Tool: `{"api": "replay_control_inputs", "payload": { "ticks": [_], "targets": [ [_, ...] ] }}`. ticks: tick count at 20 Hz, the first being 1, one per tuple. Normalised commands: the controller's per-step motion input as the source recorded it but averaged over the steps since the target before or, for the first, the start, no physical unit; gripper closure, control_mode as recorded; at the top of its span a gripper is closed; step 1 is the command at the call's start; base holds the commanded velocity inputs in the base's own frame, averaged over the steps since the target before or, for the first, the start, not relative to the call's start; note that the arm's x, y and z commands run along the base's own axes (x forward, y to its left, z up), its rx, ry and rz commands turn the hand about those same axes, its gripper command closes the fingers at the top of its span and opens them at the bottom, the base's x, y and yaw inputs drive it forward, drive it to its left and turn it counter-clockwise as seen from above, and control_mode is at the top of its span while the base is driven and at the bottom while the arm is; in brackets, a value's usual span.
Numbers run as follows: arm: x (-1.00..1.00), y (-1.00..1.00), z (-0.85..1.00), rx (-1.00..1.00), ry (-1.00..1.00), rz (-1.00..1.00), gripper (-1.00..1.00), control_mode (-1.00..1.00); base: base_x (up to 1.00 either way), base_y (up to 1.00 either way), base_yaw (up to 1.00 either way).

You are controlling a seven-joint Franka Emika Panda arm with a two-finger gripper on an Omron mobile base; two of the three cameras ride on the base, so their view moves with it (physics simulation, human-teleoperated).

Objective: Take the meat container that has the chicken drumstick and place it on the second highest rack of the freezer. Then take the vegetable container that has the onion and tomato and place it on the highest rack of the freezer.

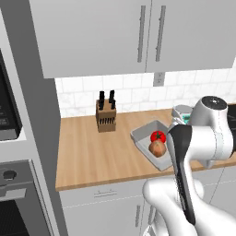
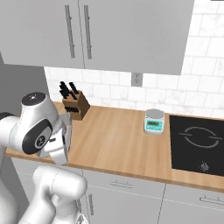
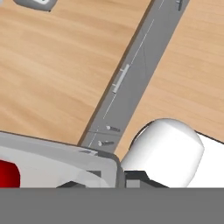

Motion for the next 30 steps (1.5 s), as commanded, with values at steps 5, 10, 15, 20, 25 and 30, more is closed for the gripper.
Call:
{"api": "replay_control_inputs", "payload": {
  "ticks": [5,10,15,20,25,30],
  "targets": [
    [0.00,0.00,0.00,0.00,0.00,0.00,1.00,1.00,-0.04,0.00,0.00],
    [0.00,0.00,0.00,0.00,0.00,0.00,1.00,1.00,-1.00,0.02,0.00],
    [0.00,0.00,0.00,0.00,0.00,0.00,1.00,1.00,-1.00,0.00,0.00],
    [0.00,0.00,0.00,0.00,0.00,0.00,1.00,1.00,-1.00,0.01,0.00],
    [0.00,0.00,0.00,0.00,0.00,0.00,1.00,1.00,-0.33,0.71,0.01],
    [0.00,0.00,0.00,0.00,0.00,0.00,1.00,1.00,0.17,1.00,0.03]
  ]
}}
